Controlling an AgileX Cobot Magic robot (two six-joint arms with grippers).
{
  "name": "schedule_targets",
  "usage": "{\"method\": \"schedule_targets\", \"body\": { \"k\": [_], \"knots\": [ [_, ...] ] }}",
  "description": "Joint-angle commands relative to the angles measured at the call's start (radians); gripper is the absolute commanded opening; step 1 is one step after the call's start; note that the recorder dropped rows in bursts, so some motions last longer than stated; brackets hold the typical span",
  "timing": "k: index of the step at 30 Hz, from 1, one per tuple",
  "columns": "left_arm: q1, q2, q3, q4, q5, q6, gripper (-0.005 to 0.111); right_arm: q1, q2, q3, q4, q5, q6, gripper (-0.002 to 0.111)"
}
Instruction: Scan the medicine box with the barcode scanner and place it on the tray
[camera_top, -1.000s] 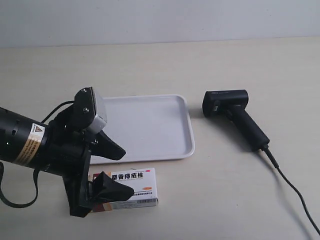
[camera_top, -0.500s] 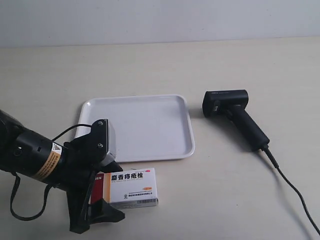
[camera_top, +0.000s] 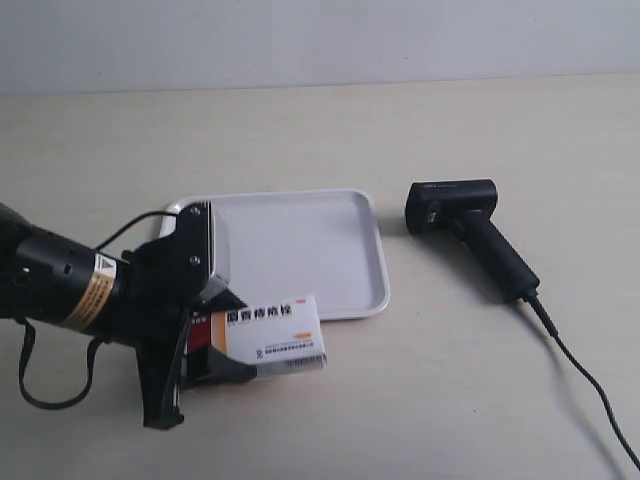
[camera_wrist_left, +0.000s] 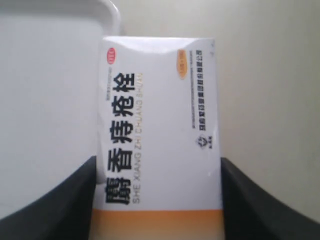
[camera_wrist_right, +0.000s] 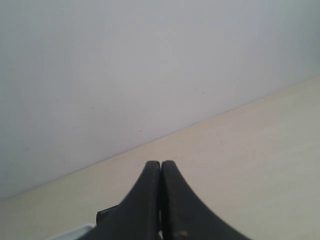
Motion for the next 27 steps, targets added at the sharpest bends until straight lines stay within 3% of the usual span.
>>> {"method": "schedule_targets", "body": {
  "k": [1, 3, 7, 11, 14, 16, 19, 22, 24, 27],
  "knots": [
    [0.042, -0.062, -0.067, 0.049, 0.037, 0.002, 0.000, 0.002, 0.051, -0.041, 0.017, -0.007, -0.036, 0.000],
    [0.080, -0.062, -0.098, 0.065, 0.005, -0.004, 0.000, 0.002, 0.139, -0.070, 0.094, 0.026, -0.110, 0.000],
    [0.167, -0.060, -0.128, 0.065, -0.144, 0.038, 0.000, 0.002, 0.373, -0.080, 0.406, 0.037, -0.470, 0.000],
    [0.227, -0.026, -0.152, 0.065, -0.156, 0.060, 0.000, 0.002, 0.648, -0.135, 0.879, 0.107, -1.008, 0.001],
    [0.239, 0.030, -0.169, 0.065, -0.154, 0.060, 0.000, 0.002, 0.867, -0.200, 1.276, 0.146, -1.462, 0.012],
    [0.239, 0.068, -0.183, 0.065, -0.154, 0.060, 0.000, 0.002, 1.010, -0.253, 1.475, 0.182, -1.708, 0.027],
    [0.239, 0.100, -0.203, 0.065, -0.154, 0.057, 0.000, 0.002, 1.196, -0.330, 1.519, 0.366, -1.905, 0.051],
    [0.239, 0.104, -0.214, 0.065, -0.154, 0.057, 0.000, 0.002, 1.356, -0.411, 1.513, 0.452, -1.975, 0.074],
    [0.239, 0.104, -0.214, 0.065, -0.156, 0.057, 0.000, 0.002, 1.440, -0.472, 1.449, 0.365, -1.944, 0.083],
    [0.239, 0.104, -0.216, 0.065, -0.156, 0.060, 0.000, 0.002, 1.542, -0.534, 1.359, 0.330, -1.838, 0.086]
  ]
}}
